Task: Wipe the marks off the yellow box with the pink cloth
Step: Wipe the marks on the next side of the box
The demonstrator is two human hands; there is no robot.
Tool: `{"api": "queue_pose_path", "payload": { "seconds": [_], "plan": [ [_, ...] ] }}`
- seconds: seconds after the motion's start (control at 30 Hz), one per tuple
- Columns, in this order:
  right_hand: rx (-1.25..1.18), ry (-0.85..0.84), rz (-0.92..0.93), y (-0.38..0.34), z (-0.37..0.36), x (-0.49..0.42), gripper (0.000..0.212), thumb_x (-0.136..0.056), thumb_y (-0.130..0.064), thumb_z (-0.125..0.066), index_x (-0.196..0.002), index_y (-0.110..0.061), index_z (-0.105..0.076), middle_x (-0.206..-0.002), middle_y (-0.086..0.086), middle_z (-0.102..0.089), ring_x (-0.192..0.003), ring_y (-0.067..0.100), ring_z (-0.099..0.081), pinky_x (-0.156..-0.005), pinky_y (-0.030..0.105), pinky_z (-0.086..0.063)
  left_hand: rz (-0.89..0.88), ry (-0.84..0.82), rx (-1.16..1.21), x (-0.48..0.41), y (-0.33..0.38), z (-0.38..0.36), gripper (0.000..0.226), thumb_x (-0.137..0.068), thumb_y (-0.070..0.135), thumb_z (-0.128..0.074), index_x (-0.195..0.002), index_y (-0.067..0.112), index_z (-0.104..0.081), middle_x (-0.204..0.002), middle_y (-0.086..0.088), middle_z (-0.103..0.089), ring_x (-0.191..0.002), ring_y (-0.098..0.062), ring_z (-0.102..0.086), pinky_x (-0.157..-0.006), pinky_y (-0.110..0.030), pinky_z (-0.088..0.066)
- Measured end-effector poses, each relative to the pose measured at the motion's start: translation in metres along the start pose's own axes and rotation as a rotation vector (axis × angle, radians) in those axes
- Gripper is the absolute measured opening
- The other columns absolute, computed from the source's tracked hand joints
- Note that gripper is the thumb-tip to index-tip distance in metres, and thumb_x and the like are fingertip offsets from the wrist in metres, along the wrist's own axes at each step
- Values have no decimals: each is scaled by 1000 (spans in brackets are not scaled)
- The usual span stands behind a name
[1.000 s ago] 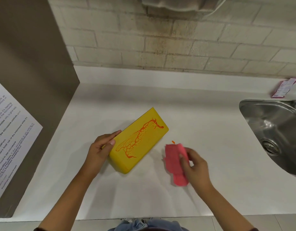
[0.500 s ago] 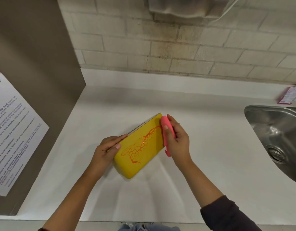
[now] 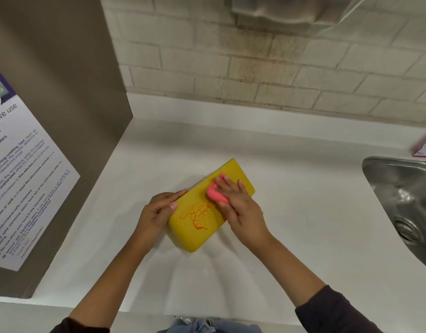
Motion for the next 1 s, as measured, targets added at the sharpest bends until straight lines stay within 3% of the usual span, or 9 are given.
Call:
{"api": "queue_pose_path", "payload": {
  "seconds": [0.07,0.2,0.27,0.33,0.43,0.5,0.63,0.87,1.0],
  "plan": [
    [-12,18,-51,13,7,7,33,-98,-23,-42,-129,-28,-52,-143,-9,-41,-139,6,-25,-118,31,-9,1,14,3,0,0,1,32,-80,27,-48,-107,37,-63,-114,9,-60,-119,-21,-51,-90,-23,-42],
    [-206,267,-421,56,39,13,36,-98,-27,-43,-133,-29,-48,-136,-25,-39,-132,-13,-26,-118,39,-17,-33,-24,-35,3,5,-6,34,-79,25,-49,-109,35,-61,-110,9,-58,-116,-17,-49,-94,-23,-39],
    [-218,292,-471,58,38,7,38,-99,-30,-41,-136,-29,-44,-136,-23,-38,-132,-8,-26,-117,35,-18,-47,-27,-49,6,6,-8,35,-79,24,-50,-111,34,-61,-108,9,-57,-115,-14,-47,-97,-24,-37],
    [-187,281,-436,50,31,-1,39,-99,-29,-39,-138,-26,-41,-139,-15,-37,-135,-7,-24,-117,24,-12,-45,-15,-41,7,6,-8,35,-79,24,-50,-110,35,-60,-107,9,-57,-114,-14,-47,-97,-25,-37],
    [-137,242,-327,28,21,-5,38,-99,-25,-39,-136,-30,-39,-140,-18,-34,-129,-21,-18,-114,15,-6,-43,-16,-39,6,7,-8,35,-78,24,-50,-110,35,-60,-108,10,-57,-115,-17,-47,-97,-26,-37],
    [-114,186,-217,12,13,-3,35,-99,-23,-39,-132,-35,-43,-141,-16,-37,-134,-11,-22,-115,18,-6,-38,-18,-35,7,6,-8,35,-79,24,-50,-110,35,-60,-108,10,-58,-116,-17,-48,-96,-26,-38],
    [-77,-28,-57,2,1,11,35,-98,-23,-37,-130,-21,-53,-144,-1,-42,-140,9,-27,-117,28,-8,-20,-14,-17,5,5,-6,32,-79,26,-50,-107,37,-62,-111,10,-58,-115,-15,-50,-94,-26,-40],
    [-200,225,-356,31,20,2,39,-98,-26,-37,-136,-18,-45,-140,-17,-39,-133,-9,-28,-118,28,-9,-18,-19,-20,4,3,-6,31,-79,27,-51,-106,38,-63,-111,13,-59,-117,-14,-49,-94,-21,-39],
    [-145,133,-220,5,2,-2,35,-98,-24,-36,-132,-25,-47,-141,-13,-39,-137,-2,-25,-118,26,-6,-11,4,-20,4,1,-3,31,-79,28,-50,-105,39,-63,-111,13,-58,-116,-12,-50,-90,-17,-40]
  ]
}}
Point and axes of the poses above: each hand's wrist, its own x-axis away from the middle knuckle, its own z-axis out of the back of the hand, y = z × x, the point moved 8 cm from there along -x, towards the middle knuckle
